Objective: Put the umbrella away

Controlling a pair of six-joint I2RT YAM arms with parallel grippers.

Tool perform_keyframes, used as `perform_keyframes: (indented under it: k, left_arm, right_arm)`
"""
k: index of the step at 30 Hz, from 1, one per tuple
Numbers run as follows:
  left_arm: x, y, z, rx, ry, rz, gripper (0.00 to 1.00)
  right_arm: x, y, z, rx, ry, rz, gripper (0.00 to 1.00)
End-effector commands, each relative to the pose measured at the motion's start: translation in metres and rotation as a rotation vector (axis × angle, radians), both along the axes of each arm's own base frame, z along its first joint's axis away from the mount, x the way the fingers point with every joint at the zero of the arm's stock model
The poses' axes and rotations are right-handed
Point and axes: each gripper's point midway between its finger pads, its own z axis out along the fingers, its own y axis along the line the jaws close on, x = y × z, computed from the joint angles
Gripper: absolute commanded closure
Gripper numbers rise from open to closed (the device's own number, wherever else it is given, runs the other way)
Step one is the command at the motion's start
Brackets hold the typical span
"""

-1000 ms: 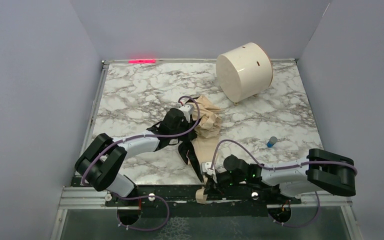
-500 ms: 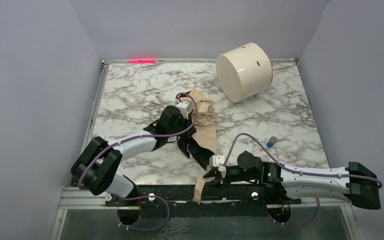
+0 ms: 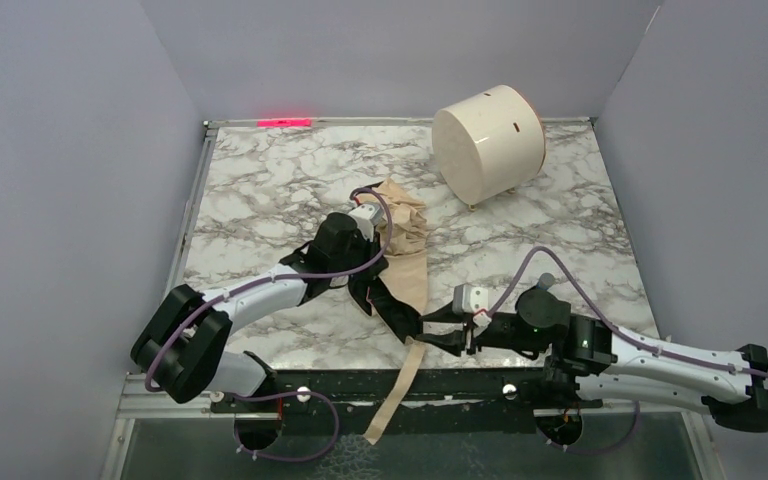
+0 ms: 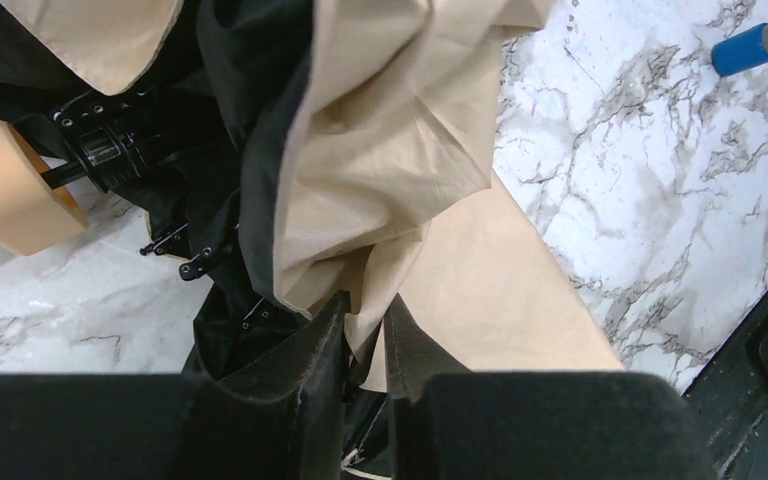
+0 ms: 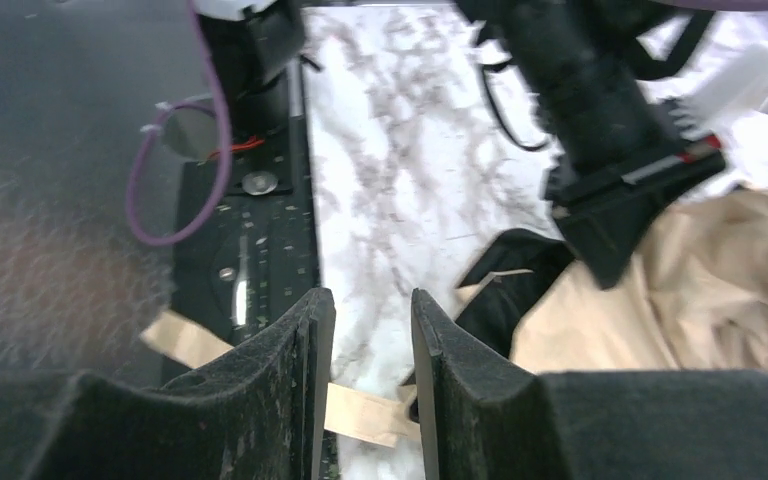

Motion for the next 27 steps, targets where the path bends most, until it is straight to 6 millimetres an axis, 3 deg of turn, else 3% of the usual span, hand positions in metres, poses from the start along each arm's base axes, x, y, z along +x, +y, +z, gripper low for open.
perform_keyframes:
  k: [1,4,8,15,18,22,27]
  left_arm:
    - [-0.002,0.009,0.004,0.019,-0.022,0.007,0.79]
    - [-0.001,0.013,0.003,0.036,-0.022,0.026,0.68]
    - [0.001,0.014,0.007,0.032,-0.026,0.045,0.47]
    - [-0.003,0.013,0.027,-0.014,-0.042,0.043,0.33]
    - [-0.002,0.021,0.038,-0.018,-0.066,0.093,0.29]
    - [0.0,0.038,0.053,-0.024,-0.095,0.189,0.23]
    - [0.001,0.05,0.072,-0.053,-0.136,0.253,0.17]
  right_arm:
    - [0.042,-0.015,0.012,0.046,-0.013,-0.27,0.58]
    - [0.081,-0.027,0.005,0.049,0.038,-0.544,0.51]
    - [0.108,-0.032,-0.027,-0.023,0.102,-0.765,0.48]
    - [0.138,-0.029,-0.073,0.0,0.393,-0.778,0.48]
    - [0.142,-0.019,-0.079,0.028,0.452,-0.712,0.5]
    - [0.138,0.005,-0.087,0.024,0.469,-0.609,0.59]
    - [0.145,0.011,-0.121,-0.002,0.514,-0.643,0.74]
